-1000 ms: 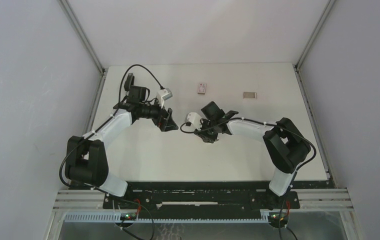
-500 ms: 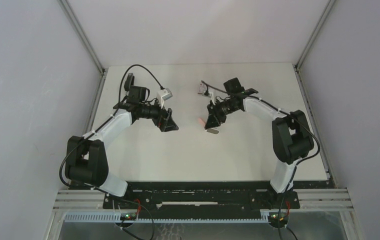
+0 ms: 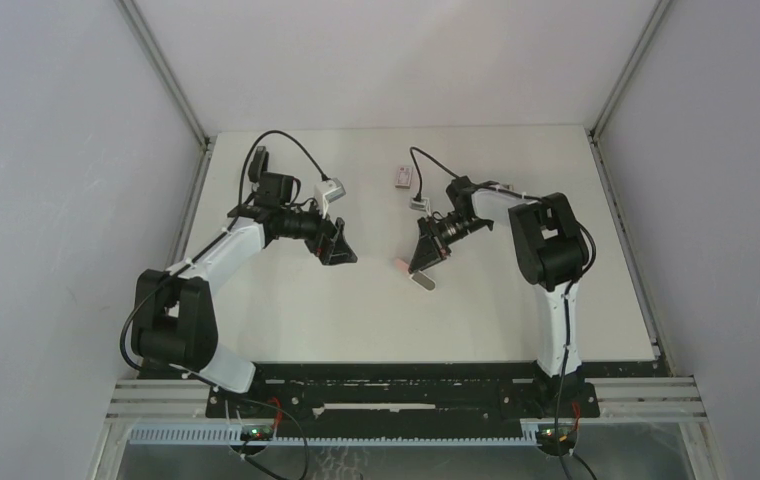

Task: Unload the staples from the stapler
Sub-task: Unload the staple at the center of the board.

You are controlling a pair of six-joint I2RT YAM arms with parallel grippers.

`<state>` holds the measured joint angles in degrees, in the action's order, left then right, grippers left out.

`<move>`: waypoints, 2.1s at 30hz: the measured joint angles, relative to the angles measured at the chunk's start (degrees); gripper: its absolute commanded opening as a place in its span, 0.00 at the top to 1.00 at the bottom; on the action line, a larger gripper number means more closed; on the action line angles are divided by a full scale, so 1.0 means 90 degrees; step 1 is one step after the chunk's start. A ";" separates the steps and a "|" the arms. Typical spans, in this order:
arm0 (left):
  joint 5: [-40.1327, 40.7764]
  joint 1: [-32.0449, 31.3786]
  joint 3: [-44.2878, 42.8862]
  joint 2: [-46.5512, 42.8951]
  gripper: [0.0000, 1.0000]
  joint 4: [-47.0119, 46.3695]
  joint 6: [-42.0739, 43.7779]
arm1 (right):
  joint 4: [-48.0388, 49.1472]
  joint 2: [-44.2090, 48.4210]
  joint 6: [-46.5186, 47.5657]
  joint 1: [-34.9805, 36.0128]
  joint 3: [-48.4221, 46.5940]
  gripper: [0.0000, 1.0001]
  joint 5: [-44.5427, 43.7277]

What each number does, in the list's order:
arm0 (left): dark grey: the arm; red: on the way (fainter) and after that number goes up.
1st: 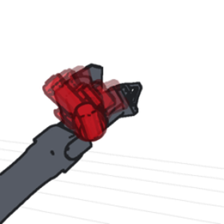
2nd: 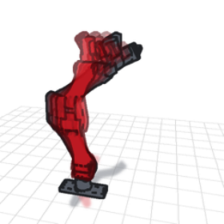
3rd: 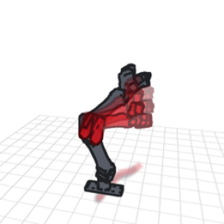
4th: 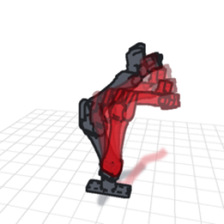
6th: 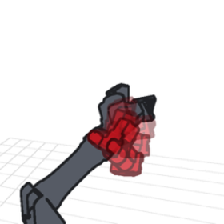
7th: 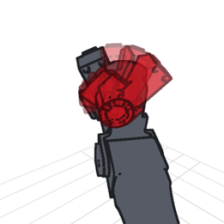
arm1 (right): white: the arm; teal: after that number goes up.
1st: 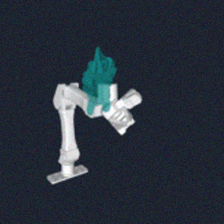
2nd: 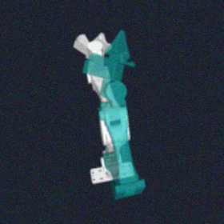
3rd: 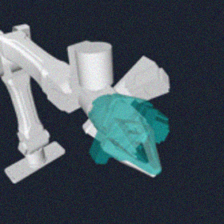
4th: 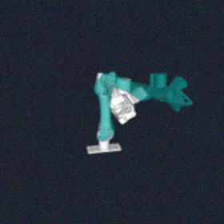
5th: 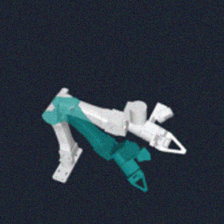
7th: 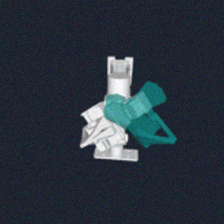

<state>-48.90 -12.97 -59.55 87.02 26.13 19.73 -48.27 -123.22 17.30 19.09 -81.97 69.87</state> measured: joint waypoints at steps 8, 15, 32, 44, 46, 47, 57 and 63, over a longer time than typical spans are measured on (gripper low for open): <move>0.0002 0.0000 0.0000 0.0000 0.00 0.0012 0.0000 | 0.0134 -0.0097 -0.0442 -0.0061 -0.0134 0.76 -0.0313; 0.0000 0.0000 0.0000 0.0000 0.00 0.0012 0.0000 | 0.0333 -0.0228 -0.0765 -0.0090 -0.0134 0.75 -0.0716; 0.0840 -0.0274 0.0600 -0.0865 0.00 -0.1105 -0.0325 | 0.1469 0.0474 -0.2110 -0.0709 0.0440 0.74 0.0855; 0.3157 -0.2506 0.2067 -0.1715 0.00 -0.3436 -0.0393 | 0.4721 0.0692 -0.5746 -0.0891 0.1676 0.77 0.1054; 0.3487 -0.2725 0.2358 -0.1625 0.00 -0.3939 -0.0469 | 0.4979 0.0692 -0.6018 -0.0959 0.1676 0.77 0.1059; 0.3628 -0.2810 0.2448 -0.1557 0.00 -0.4165 -0.0520 | 0.5061 0.0692 -0.6098 -0.0996 0.1676 0.77 0.1056; 0.6105 -0.4214 0.3344 -0.0571 0.00 -0.7232 -0.0685 | 0.5292 0.0692 -0.6513 -0.1202 0.1676 0.77 0.1061; 0.7264 -0.4940 0.3512 0.0129 0.00 -0.8854 -0.0284 | 0.5302 0.0692 -0.6521 -0.1202 0.1676 0.77 0.1073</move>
<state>16.47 -57.43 -27.94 88.18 -53.56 17.17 -0.56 -116.99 -41.39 8.27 -66.89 79.53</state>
